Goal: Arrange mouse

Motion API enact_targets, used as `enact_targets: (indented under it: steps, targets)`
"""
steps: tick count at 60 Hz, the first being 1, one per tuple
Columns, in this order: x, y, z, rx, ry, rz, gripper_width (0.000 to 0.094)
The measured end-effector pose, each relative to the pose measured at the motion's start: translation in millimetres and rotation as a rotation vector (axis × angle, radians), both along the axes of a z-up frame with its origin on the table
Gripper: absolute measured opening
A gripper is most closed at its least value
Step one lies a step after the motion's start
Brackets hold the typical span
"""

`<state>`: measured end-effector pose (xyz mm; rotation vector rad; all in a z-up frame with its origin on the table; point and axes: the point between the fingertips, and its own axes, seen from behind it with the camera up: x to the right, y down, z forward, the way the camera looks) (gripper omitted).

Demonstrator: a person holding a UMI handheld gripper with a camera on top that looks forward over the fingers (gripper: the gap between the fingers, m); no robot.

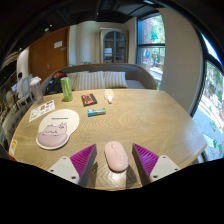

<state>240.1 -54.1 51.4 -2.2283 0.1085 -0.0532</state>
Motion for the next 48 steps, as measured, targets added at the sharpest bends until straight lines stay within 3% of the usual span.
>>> enact_targets:
  steps: [17,18,25,33,45,48]
  targets:
    - [3.9,5.4,-69.2,0.018,0.012,0.166,0.0715]
    - [4.3,11.4,-62.8,0.063,0.026,0.155,0.0698]
    - [10.8,17.0,-65.4,0.11,0.026,0.118,0.0521]
    - [14.6,20.6,-66.7,0.143,-0.005,0.021,0.0472]
    - [7.0,27.2,-52.5,0.022,0.156,-0.095,0.0394]
    - [7.1,43.7,-15.5,0.087,0.158,-0.116,0.0361]
